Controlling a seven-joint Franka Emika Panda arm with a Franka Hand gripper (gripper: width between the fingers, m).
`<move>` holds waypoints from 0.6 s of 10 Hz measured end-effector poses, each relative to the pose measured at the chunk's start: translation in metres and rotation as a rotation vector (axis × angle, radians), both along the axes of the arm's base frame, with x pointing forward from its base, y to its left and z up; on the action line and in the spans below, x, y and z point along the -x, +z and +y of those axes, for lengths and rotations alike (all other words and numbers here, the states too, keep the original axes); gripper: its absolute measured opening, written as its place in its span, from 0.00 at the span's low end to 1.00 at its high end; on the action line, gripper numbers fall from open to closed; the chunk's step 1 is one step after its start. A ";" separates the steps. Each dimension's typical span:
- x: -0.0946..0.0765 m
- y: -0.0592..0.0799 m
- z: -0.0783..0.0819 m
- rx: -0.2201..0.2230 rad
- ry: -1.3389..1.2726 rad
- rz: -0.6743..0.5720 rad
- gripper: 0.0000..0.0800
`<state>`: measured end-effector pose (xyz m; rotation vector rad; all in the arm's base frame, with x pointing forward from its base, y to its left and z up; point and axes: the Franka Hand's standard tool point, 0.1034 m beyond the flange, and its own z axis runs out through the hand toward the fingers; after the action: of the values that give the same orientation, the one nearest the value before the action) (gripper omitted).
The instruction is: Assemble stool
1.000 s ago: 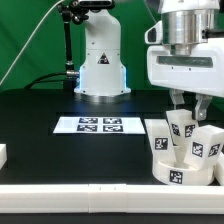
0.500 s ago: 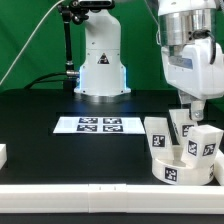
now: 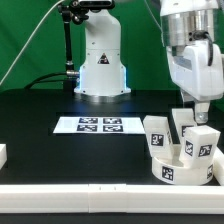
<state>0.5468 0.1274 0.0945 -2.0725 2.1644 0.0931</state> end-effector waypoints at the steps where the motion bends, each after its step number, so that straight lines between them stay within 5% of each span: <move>1: -0.003 0.006 0.002 -0.007 0.027 -0.001 0.79; 6: -0.005 0.007 0.002 0.004 0.200 -0.028 0.81</move>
Offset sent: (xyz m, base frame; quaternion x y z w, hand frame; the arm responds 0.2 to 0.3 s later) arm 0.0000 0.0000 0.0000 0.0000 0.0000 0.0000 1.0000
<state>0.5520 0.1289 0.1012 -2.2729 1.9378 0.0801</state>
